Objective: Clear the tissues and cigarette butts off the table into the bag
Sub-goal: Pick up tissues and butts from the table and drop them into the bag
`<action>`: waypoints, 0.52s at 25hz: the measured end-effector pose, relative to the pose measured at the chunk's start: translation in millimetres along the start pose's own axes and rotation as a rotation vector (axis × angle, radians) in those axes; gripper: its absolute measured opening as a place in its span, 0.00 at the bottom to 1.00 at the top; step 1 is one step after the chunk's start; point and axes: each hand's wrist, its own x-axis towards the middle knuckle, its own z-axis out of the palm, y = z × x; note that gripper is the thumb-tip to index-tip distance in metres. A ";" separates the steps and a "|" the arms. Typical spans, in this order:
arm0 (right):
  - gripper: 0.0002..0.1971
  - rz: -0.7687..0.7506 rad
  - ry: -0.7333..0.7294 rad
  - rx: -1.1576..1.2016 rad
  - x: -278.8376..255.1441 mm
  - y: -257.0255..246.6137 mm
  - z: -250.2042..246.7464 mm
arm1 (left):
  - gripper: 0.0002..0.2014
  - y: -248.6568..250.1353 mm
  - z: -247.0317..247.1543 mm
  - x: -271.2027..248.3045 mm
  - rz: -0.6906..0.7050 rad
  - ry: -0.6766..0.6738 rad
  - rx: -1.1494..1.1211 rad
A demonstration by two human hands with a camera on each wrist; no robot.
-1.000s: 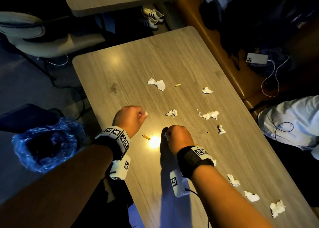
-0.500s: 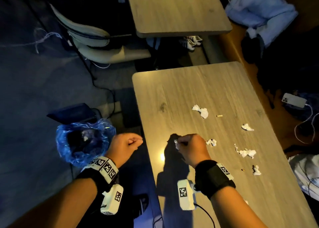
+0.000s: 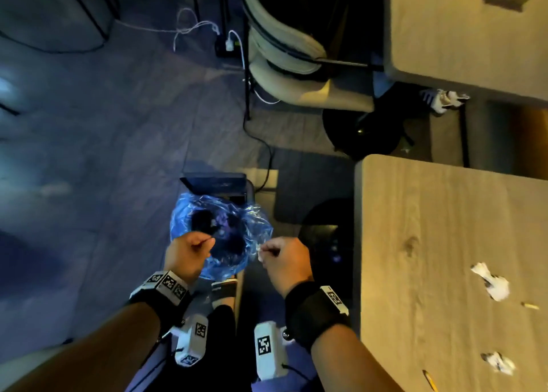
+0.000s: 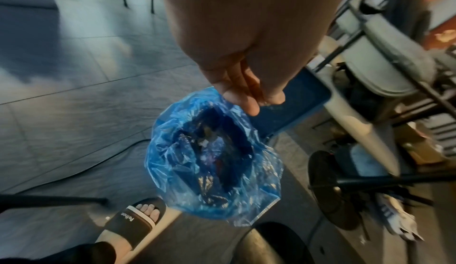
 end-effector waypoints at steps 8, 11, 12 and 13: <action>0.13 0.177 -0.056 0.062 118.9 51.6 120.6 | 0.05 -78.3 11.4 84.0 -0.165 -0.118 -0.108; 0.05 0.240 -0.048 0.164 142.3 67.6 153.1 | 0.12 -100.6 9.6 94.1 -0.252 -0.246 -0.106; 0.05 0.259 -0.066 0.186 145.9 69.2 159.0 | 0.14 -105.3 7.5 94.8 -0.281 -0.268 -0.121; 0.09 0.277 -0.084 0.198 147.6 70.6 161.7 | 0.14 -108.1 4.7 95.6 -0.309 -0.280 -0.133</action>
